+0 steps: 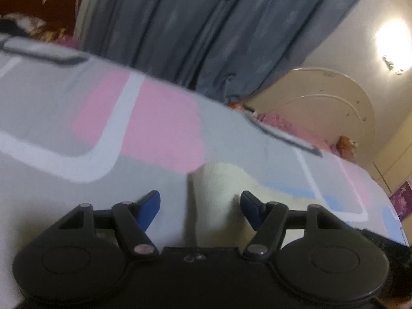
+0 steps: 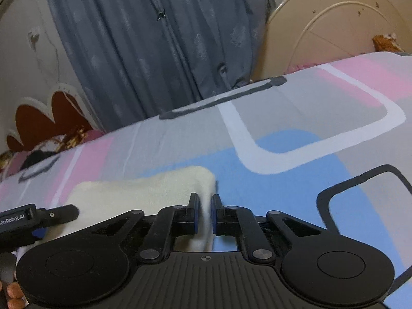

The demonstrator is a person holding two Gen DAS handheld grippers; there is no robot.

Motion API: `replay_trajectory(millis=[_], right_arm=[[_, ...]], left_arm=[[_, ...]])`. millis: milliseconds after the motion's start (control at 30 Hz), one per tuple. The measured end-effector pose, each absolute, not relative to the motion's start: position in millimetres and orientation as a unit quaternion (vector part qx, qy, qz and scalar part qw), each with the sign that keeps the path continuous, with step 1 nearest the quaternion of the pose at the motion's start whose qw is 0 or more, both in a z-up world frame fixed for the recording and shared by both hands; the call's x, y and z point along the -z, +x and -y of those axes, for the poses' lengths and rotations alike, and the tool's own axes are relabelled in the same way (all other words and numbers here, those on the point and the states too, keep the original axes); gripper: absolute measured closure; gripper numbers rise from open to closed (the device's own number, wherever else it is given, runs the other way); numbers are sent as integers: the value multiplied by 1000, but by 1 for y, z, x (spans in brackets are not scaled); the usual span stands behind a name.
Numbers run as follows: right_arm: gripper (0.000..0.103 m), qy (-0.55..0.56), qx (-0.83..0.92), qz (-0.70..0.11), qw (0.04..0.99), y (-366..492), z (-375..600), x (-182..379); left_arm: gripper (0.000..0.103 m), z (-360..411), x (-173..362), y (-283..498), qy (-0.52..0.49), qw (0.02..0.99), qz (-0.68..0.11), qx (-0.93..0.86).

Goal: Fold small clothes

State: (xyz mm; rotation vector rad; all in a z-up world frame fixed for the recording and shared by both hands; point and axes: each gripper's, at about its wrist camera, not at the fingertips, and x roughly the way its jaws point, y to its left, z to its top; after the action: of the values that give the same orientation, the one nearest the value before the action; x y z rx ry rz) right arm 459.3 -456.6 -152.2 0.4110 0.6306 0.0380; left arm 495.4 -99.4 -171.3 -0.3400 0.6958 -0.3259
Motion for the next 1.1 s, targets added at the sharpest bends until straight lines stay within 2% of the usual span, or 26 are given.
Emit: replay_trajectory(millis=[100,200,333,467,800,967,1100], right_arm=[[95,188,-27,-284,940,449,450,135],[95,173,-53,-273,945,441,436,124],[95,137,-45,-310,940,447,420,138],[95,136,-27,-327,935,447,424,151],[95,128,-56,-297,945,402,413,122],[86,105,-50,-317,941,389,400,134],[86,107,-36,-325,939,385,399,138]], left_arm=[[36,105,163,483,-137,918,-326,178],[36,112,170,478,-126,912,-346,183],[26,111,182,479,-125,909,-361,166],[27,110,175,479,-111,911,-362,164],[29,119,156,451,-80,915,-349,188],[28,126,161,439,-61,911,-359,192],[28,129,161,433,-51,910,-364,191]])
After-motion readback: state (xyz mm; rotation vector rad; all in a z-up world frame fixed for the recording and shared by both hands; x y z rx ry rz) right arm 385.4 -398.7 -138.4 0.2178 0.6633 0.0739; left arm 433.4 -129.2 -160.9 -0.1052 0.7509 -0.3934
